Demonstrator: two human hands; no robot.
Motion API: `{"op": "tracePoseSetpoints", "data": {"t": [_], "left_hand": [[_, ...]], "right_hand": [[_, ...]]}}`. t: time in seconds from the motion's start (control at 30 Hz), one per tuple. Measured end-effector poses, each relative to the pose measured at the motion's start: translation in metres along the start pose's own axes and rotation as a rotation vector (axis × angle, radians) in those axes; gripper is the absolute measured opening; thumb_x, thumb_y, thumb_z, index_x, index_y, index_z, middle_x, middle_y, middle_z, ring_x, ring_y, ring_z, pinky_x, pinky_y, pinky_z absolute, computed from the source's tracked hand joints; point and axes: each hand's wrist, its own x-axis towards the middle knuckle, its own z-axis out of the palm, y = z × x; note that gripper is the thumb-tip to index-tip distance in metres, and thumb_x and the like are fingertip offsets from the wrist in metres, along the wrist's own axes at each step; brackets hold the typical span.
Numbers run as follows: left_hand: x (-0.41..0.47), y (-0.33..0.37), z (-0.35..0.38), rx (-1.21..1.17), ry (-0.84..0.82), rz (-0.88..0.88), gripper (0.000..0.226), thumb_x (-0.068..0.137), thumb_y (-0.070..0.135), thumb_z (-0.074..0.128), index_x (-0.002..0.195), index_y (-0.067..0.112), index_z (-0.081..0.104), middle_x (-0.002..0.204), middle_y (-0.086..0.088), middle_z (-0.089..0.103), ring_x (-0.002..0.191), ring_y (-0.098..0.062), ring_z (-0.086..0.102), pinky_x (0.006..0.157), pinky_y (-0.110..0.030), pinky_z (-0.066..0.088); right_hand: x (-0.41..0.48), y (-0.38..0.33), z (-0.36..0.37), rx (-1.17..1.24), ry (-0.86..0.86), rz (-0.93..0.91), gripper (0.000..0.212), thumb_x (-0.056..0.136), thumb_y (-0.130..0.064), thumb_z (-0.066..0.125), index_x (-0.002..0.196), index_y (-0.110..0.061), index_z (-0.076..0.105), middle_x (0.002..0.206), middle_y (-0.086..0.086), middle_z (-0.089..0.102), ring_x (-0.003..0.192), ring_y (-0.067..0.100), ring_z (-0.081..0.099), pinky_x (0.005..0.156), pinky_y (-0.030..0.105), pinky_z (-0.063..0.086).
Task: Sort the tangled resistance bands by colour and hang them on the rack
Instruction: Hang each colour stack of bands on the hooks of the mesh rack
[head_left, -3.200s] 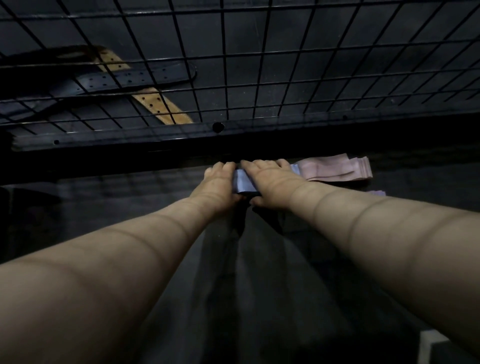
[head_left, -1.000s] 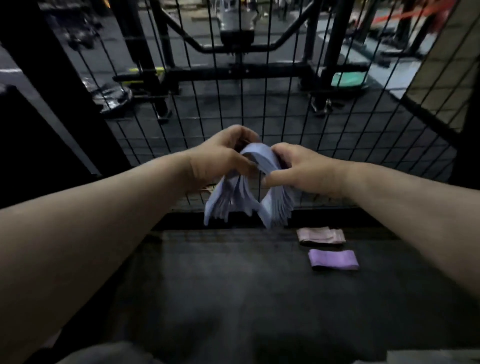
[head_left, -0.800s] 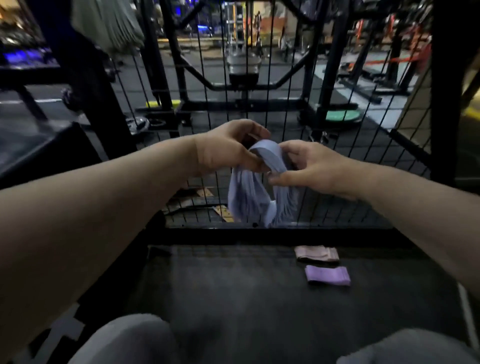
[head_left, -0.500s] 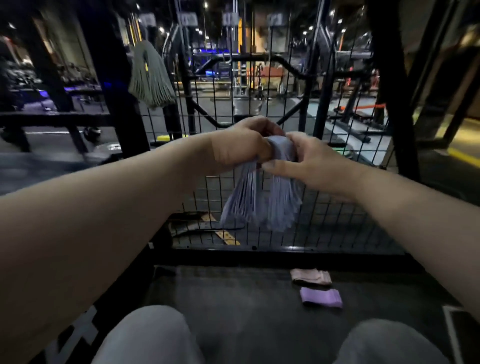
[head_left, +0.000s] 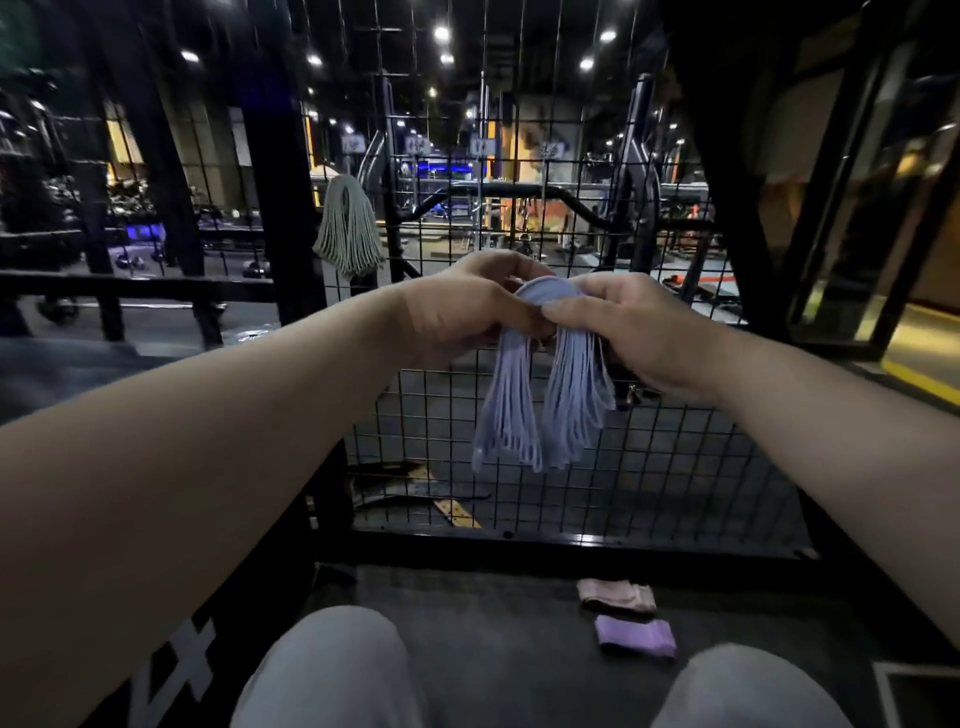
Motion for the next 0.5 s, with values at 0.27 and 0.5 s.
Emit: {"op": "tracePoseSetpoints", "data": {"t": [0.27, 0.5], "left_hand": [[-0.015, 0.015, -0.001, 0.028, -0.078, 0.029, 0.058, 0.068, -0.007, 0.076, 0.122, 0.004, 0.058, 0.101, -0.010, 0.069, 0.092, -0.021, 0.068, 0.084, -0.032, 0.054], [-0.022, 0.010, 0.012, -0.036, 0.006, 0.091, 0.051, 0.076, 0.007, 0.068, 0.126, 0.003, 0.056, 0.104, -0.013, 0.069, 0.094, -0.027, 0.068, 0.083, -0.039, 0.056]], "right_hand": [[-0.014, -0.026, 0.009, -0.048, 0.046, -0.024, 0.052, 0.085, -0.048, 0.074, 0.111, -0.004, 0.068, 0.103, 0.019, 0.072, 0.089, 0.037, 0.068, 0.084, 0.052, 0.055], [-0.017, -0.032, 0.022, 0.132, 0.072, -0.007, 0.057, 0.093, -0.039, 0.068, 0.121, 0.010, 0.061, 0.108, 0.023, 0.072, 0.103, 0.036, 0.070, 0.099, 0.053, 0.052]]}}
